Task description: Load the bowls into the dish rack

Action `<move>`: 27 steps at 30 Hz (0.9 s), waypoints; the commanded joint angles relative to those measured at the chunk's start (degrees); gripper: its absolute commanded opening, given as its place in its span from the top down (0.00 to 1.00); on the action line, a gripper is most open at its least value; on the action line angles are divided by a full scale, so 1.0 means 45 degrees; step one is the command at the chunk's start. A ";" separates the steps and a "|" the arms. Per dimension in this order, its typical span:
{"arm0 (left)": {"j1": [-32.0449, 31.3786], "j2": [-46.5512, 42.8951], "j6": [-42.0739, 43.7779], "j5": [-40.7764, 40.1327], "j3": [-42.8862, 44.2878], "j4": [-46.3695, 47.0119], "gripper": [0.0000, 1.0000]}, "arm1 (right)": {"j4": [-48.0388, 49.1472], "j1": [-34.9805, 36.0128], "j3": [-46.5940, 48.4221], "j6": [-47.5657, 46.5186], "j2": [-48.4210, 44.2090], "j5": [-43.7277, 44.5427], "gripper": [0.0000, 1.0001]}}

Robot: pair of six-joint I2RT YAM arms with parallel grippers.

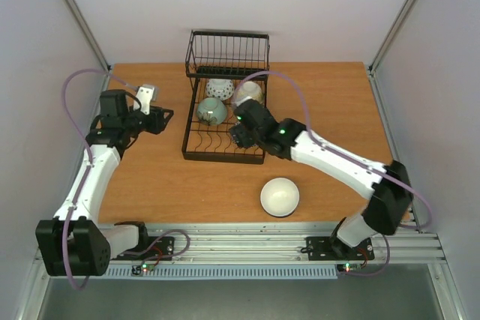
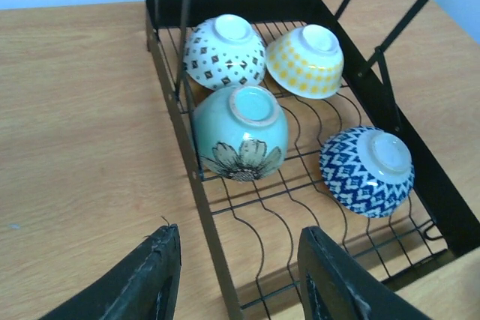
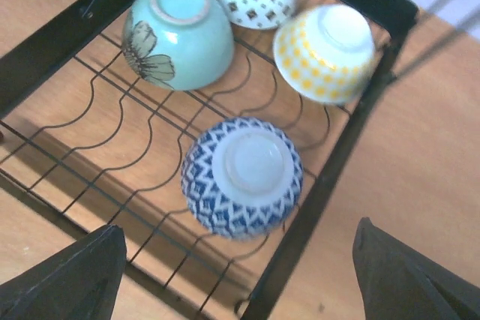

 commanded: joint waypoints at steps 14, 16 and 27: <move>-0.2071 0.0574 0.1197 0.1776 0.0755 -0.1103 0.55 | -0.5008 0.0535 -0.5968 0.7584 -0.6349 0.0868 0.61; -0.2150 0.0615 0.1257 0.1775 0.0784 -0.1099 0.55 | -0.5279 0.0879 -0.6349 0.8020 -0.6594 0.0828 0.62; -0.2242 0.0752 0.1400 0.1858 0.0746 -0.1176 0.54 | -0.6431 0.2795 -0.7161 1.0789 -0.5820 0.1611 0.64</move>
